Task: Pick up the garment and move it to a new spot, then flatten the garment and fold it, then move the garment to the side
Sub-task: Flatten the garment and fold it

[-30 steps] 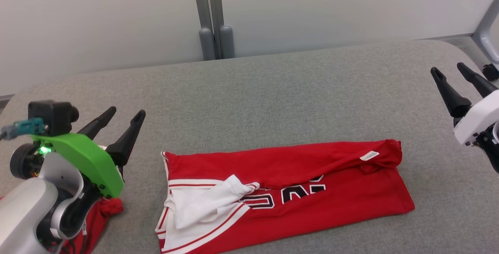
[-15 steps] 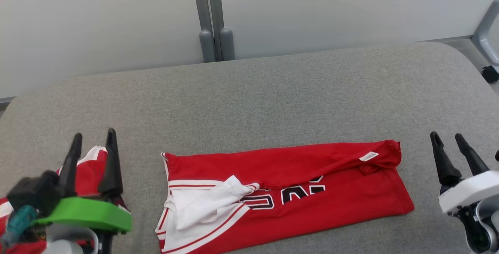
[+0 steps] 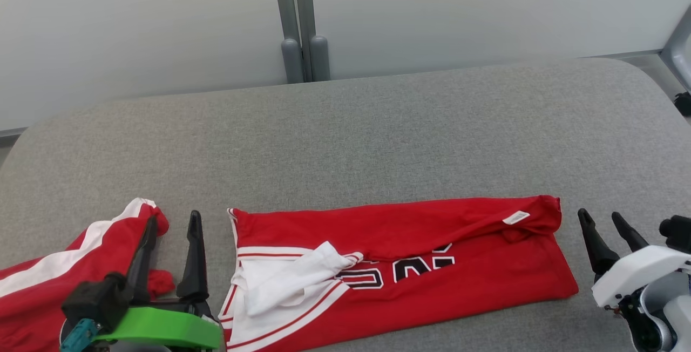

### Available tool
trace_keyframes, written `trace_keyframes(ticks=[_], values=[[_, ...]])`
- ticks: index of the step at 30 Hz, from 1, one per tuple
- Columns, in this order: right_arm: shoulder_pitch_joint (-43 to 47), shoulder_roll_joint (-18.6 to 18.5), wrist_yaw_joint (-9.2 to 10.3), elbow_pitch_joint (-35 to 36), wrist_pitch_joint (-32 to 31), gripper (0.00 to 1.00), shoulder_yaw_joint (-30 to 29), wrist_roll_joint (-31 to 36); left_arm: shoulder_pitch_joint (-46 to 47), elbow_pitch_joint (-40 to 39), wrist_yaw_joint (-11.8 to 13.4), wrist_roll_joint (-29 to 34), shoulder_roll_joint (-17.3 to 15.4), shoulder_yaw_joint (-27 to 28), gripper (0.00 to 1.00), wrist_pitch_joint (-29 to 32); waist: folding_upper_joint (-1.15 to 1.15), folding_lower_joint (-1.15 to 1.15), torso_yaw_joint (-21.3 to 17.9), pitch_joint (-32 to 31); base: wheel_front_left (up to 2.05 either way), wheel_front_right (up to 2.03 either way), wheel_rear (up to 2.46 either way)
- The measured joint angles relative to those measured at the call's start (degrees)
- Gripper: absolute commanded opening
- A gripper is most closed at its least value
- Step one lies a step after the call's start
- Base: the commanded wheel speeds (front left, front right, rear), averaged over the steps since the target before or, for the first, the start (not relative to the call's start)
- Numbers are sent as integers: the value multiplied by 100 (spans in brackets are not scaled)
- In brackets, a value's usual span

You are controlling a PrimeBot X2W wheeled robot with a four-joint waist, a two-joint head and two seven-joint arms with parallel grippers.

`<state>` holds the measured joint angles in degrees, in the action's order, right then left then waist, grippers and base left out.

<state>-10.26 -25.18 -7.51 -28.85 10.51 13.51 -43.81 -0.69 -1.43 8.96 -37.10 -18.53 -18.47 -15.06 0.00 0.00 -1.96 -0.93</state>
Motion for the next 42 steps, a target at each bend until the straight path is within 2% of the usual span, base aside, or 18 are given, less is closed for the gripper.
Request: trace_keyframes(ticks=[3,7,16,25,26,27,28,29,30,37,42], values=[[-423,136,1,-549,-514,100,219,-148,5,201,-211,159,194,-9,100,0,0,0,54,50,0,0,0],[-796,222,1,-984,-812,100,414,-333,46,419,-372,253,311,-16,100,0,0,0,154,103,0,0,0],[-1140,379,1,-2093,-1303,100,593,-778,151,724,-550,404,442,5,100,0,0,0,405,216,0,0,0],[-1240,410,-2,-2463,-1795,100,777,-1205,172,924,-644,454,489,35,100,0,0,0,496,284,0,0,0],[-1265,405,-2,-2493,-1880,84,804,-1250,181,933,-650,456,495,32,100,0,0,0,496,293,0,0,0],[-1300,388,-2,-2487,-1928,51,855,-1259,195,939,-654,456,503,33,100,0,0,0,497,302,0,0,0],[-1334,377,0,-2480,-1933,44,868,-1294,205,947,-668,457,505,34,100,0,0,0,495,311,0,0,0],[-1348,364,0,-2466,-1922,9,886,-1322,212,955,-668,461,508,36,100,0,0,0,493,317,0,0,0],[-1359,342,0,-2448,-1887,0,923,-1330,222,962,-669,469,509,40,100,0,0,0,491,324,0,0,0],[-1478,248,-1,-2293,-1488,0,1022,-1545,243,1047,-693,488,535,59,100,0,0,0,475,286,0,0,0],[-1490,-11,-2,-2249,-1288,0,1031,-1678,235,1079,-701,488,556,104,100,0,0,0,439,238,0,0,0]])
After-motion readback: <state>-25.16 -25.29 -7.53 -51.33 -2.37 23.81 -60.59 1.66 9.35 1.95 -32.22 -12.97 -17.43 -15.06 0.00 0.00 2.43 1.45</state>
